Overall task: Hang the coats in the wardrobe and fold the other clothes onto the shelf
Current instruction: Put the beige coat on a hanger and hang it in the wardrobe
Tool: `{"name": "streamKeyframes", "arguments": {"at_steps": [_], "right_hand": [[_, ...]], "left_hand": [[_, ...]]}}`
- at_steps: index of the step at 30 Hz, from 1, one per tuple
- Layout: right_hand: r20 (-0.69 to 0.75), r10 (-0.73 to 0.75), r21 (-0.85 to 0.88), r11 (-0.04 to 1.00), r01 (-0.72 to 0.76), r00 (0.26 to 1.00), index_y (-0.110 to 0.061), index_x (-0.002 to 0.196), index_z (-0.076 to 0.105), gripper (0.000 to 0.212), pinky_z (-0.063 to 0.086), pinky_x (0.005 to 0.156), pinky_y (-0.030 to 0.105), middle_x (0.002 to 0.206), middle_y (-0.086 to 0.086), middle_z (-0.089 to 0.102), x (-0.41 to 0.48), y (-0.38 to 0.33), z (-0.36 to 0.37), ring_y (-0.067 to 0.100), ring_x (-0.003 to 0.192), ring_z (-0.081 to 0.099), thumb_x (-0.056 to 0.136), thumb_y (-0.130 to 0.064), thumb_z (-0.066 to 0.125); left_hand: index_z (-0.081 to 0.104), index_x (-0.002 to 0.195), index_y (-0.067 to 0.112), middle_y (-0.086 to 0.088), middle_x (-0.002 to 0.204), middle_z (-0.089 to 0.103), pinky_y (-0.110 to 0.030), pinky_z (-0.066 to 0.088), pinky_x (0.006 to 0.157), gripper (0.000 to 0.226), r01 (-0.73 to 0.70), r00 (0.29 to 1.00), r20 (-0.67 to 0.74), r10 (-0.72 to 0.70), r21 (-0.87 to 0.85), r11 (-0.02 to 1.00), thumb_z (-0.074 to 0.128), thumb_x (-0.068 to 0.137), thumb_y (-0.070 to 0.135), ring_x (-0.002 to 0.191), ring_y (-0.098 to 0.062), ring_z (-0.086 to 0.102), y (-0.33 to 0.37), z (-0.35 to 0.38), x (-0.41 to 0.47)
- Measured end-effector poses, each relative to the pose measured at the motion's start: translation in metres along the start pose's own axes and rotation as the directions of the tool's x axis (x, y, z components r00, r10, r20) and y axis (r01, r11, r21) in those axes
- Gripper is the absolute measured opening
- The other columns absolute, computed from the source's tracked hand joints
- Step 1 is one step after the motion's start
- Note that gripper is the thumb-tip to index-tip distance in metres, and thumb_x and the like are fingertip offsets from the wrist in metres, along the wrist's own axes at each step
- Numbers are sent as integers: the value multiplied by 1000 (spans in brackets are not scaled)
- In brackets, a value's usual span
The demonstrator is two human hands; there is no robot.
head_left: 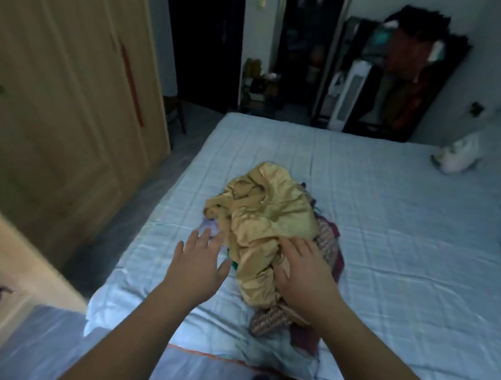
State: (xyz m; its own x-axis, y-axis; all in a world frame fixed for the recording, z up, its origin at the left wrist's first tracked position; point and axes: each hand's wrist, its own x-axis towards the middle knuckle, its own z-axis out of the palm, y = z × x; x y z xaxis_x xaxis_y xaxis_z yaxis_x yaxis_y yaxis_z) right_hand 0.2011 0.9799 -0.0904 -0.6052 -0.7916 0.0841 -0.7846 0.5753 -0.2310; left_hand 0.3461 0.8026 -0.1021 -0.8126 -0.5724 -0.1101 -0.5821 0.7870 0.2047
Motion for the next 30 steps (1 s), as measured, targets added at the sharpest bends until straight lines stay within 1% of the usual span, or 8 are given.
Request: {"name": "streamKeyframes", "arguments": {"at_steps": [3, 6, 8, 14, 19, 23, 27, 30], "right_hand": [[-29, 71, -4, 997, -71, 997, -12, 142, 49, 64, 32, 116, 43, 140, 11, 53, -1, 39, -1, 33, 130, 46, 86, -43, 44], [-1, 147, 33, 989, -146, 989, -18, 150, 35, 62, 16, 120, 37, 153, 8, 38, 17, 70, 1, 29, 143, 28, 94, -41, 46], [0, 149, 37, 988, -149, 989, -18, 151, 34, 61, 11, 121, 34, 154, 8, 36, 37, 91, 8, 29, 144, 26, 96, -41, 45], [84, 131, 74, 988, -137, 988, -20, 154, 25, 64, 13, 120, 39, 159, 7, 28, 137, 156, 26, 28, 147, 20, 97, -46, 41], [158, 34, 71, 996, -46, 987, -20, 151, 30, 62, 19, 118, 40, 156, 5, 33, 222, 182, 37, 27, 145, 22, 96, -46, 43], [204, -24, 61, 998, 12, 979, -17, 149, 33, 62, 26, 116, 41, 150, 6, 40, 278, 183, 55, 27, 138, 31, 94, -43, 47], [260, -7, 95, 995, -19, 966, -21, 151, 30, 64, 25, 118, 43, 155, 4, 35, 334, 179, 86, 24, 142, 27, 93, -44, 46], [296, 17, 67, 997, -38, 955, -22, 153, 26, 66, 25, 118, 42, 158, 5, 30, 374, 174, 114, 24, 144, 26, 93, -43, 45]], "left_hand": [[16, 157, 27, -8, 164, 19, -52, 21, 118, 87, -92, 996, 2, 92, 1, 996, 8, 82, 71, 151, -32, 16, 36, 5, 25], [15, 157, 27, -7, 164, 19, -51, 23, 118, 88, -132, 991, 8, 132, 14, 991, 8, 82, 72, 150, -33, 16, 58, 13, 62], [15, 157, 25, -8, 164, 19, -52, 25, 117, 86, -133, 991, 25, 132, 47, 990, 11, 85, 71, 150, -34, 17, 68, 18, 93], [17, 157, 26, -8, 164, 19, -48, 26, 116, 69, -38, 999, 41, 36, 35, 999, 32, 98, 58, 149, -32, 17, 87, 36, 198], [20, 156, 26, -9, 163, 22, -50, 25, 117, 78, 45, 995, 86, -46, 13, 999, 21, 87, 62, 149, -34, 17, 85, 48, 254], [25, 155, 24, -9, 159, 30, -49, 28, 116, 72, 125, 989, 90, -119, -53, 991, 31, 92, 59, 148, -32, 21, 67, 57, 293], [25, 153, 18, -13, 155, 36, -46, 35, 111, 70, 175, 977, 141, -158, -114, 978, 42, 95, 54, 143, -34, 30, 40, 71, 339], [26, 152, 16, -14, 150, 42, -46, 41, 106, 77, 198, 968, 186, -168, -159, 967, 35, 89, 60, 135, -35, 40, 12, 88, 376]]}}
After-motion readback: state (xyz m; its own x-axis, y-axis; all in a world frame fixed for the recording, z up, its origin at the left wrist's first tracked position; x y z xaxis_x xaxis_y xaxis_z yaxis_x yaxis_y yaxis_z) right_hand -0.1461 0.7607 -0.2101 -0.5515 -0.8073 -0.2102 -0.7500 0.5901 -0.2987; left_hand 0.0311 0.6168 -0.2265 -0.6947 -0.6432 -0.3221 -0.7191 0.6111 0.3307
